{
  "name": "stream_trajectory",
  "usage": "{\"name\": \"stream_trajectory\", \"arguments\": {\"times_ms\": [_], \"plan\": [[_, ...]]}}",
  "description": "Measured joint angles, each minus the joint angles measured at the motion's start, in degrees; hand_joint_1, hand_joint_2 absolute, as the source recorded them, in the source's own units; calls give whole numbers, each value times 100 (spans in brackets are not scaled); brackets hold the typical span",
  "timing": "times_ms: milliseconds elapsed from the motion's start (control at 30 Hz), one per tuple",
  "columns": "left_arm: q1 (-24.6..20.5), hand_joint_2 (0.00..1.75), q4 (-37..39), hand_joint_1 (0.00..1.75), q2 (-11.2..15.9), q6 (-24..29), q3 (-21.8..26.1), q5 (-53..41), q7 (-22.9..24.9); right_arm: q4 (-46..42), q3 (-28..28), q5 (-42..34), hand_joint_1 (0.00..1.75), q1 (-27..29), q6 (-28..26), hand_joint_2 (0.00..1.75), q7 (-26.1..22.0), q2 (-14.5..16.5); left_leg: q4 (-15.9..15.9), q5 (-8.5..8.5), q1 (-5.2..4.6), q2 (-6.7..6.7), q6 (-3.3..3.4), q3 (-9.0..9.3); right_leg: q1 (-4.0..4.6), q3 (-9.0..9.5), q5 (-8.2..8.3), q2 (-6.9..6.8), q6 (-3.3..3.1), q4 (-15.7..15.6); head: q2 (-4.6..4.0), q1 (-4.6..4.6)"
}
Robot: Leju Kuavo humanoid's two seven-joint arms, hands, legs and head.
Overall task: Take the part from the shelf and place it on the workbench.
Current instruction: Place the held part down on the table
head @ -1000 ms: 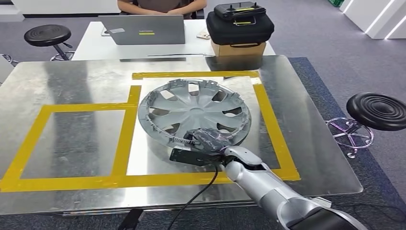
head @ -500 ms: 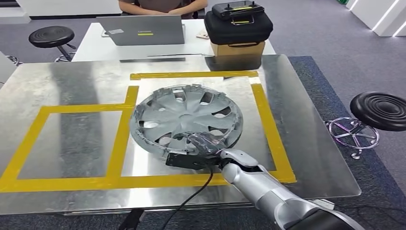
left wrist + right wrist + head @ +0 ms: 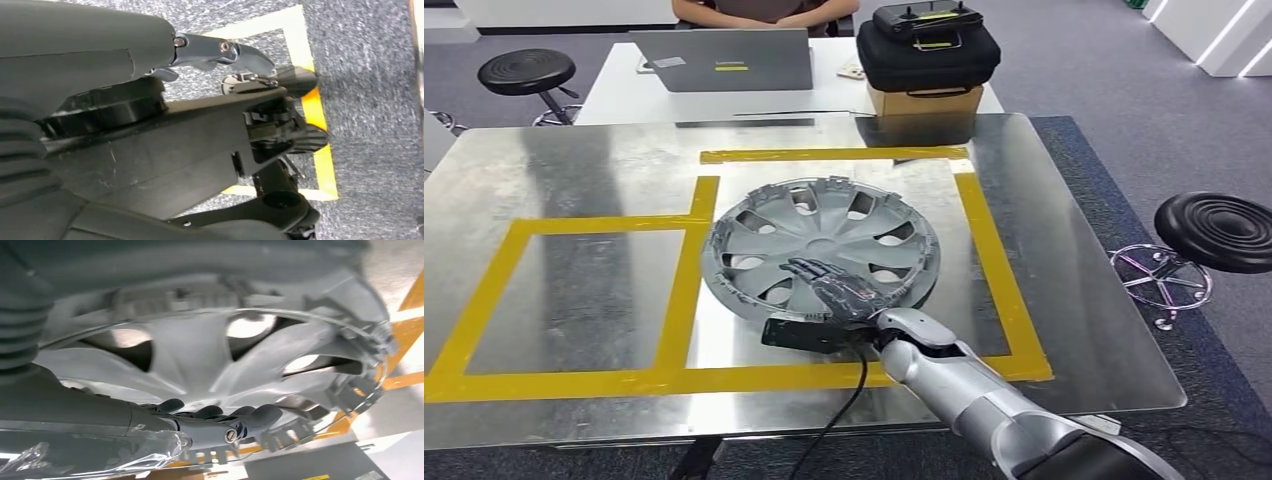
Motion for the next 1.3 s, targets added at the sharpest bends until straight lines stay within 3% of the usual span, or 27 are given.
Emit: {"name": "stream_trajectory", "arguments": {"times_ms": [67,167,200,233,267,333,400,500,567,667,700,733,800,867,933,1000,1067,1100,1200,1233,1267,1300], "plan": [[3,0,0,0,0,1,2,21,-5,-25,26,70,0,-12,-143,0,68,-1,-11,15,9,-2,71,5,-7,-104,-157,-6,51,221,0,23],[16,0,0,0,1,20,8,79,-21,-160,65,301,0,-20,-603,0,316,-21,-14,11,-1,-1,122,9,-7,-612,-659,-7,86,1300,1,51],[27,0,0,0,2,31,14,106,-32,-257,77,417,0,-13,-790,0,448,-44,-13,8,-5,-2,126,11,-6,-756,-734,-7,87,1584,1,51],[38,0,0,0,3,41,21,131,-46,-383,85,527,0,-8,-948,0,578,-76,-12,5,-7,-7,129,15,-6,-808,-700,-7,84,1664,1,52],[47,0,0,0,4,50,28,151,-63,-535,91,616,0,-5,-1065,0,689,-111,-11,2,-8,-13,128,24,-7,-740,-557,-7,75,1501,0,51],[58,0,0,0,4,63,44,191,-90,-889,95,754,0,-6,-1218,0,839,-181,-9,-16,-10,-27,106,48,-8,-362,-165,-7,54,714,0,52],[67,0,0,0,5,85,60,239,-110,-1272,98,902,0,10,-1423,0,937,-247,-1,-28,-28,-36,60,49,-4,-69,15,0,19,126,0,47],[99,0,0,0,11,130,93,326,-166,-2047,95,1037,0,165,-1756,0,1017,-387,-16,-24,-30,-37,-22,35,4,-34,16,12,-57,27,0,43],[120,0,0,0,18,154,137,376,-211,-2700,72,1054,0,305,-1912,0,1053,-468,145,-152,-24,-29,-82,-33,-20,-22,24,9,-115,10,0,28],[143,0,0,0,32,178,200,408,-244,-3482,41,1055,0,487,-2011,0,1104,-548,1155,-650,-19,-21,-144,-512,-37,-10,17,0,-168,2,0,-4],[154,0,0,0,39,183,208,415,-248,-3659,40,1055,0,550,-2014,0,1113,-574,1468,-747,-18,-21,-150,-674,-37,-9,14,-2,-171,2,0,-3],[165,0,0,0,45,188,212,421,-250,-3796,39,1055,0,608,-2015,0,1117,-596,1609,-742,-17,-20,-150,-756,-37,-8,13,-1,-172,3,0,-4],[178,0,0,0,57,200,226,440,-256,-4035,33,1030,0,696,-2074,0,1092,-631,1257,-438,-14,-18,-140,-606,-43,1,10,6,-166,4,0,-4],[179,0,0,0,58,228,249,476,-273,-4275,-10,931,0,786,-2343,0,984,-646,488,-95,-6,-6,-131,-230,-31,5,-5,13,-126,21,0,-13],[181,0,0,0,51,268,301,533,-296,-4644,-103,741,0,952,-2774,0,827,-651,63,-3,-5,-8,-82,-24,-5,-2,-17,7,-64,27,1,-21],[202,0,0,0,46,312,359,591,-304,-5151,-219,496,0,1209,-3090,0,628,-656,23,-18,-11,-26,-1,-12,-2,5,-21,-5,-12,8,1,-19],[226,0,0,0,45,354,411,639,-296,-5721,-368,198,0,1536,-3192,0,273,-650,11,-14,-4,-34,69,-2,-12,-44,-141,-11,41,137,0,-6],[232,0,0,0,44,372,445,663,-286,-6020,-457,18,0,1710,-3197,0,30,-634,7,-12,2,-36,101,4,-15,-143,-284,-10,62,361,0,3],[241,0,0,0,46,415,547,722,-251,-6812,-649,-506,0,2245,-3199,0,-621,-554,7,-27,-7,-39,150,11,-12,-644,-792,-7,87,1442,0,28],[244,0,0,0,48,424,578,737,-239,-7011,-666,-624,0,2394,-3199,0,-747,-529,7,-32,-10,-39,154,15,-12,-743,-835,-7,88,1639,0,28],[246,0,0,0,50,428,606,749,-230,-7174,-671,-700,0,2510,-3198,0,-829,-508,8,-37,-11,-39,155,23,-13,-735,-768,-8,84,1615,0,29],[246,0,0,0,51,431,631,761,-221,-7325,-673,-767,0,2594,-3198,0,-882,-489,8,-43,-11,-39,150,34,-13,-613,-611,-9,75,1373,0,28]]}}
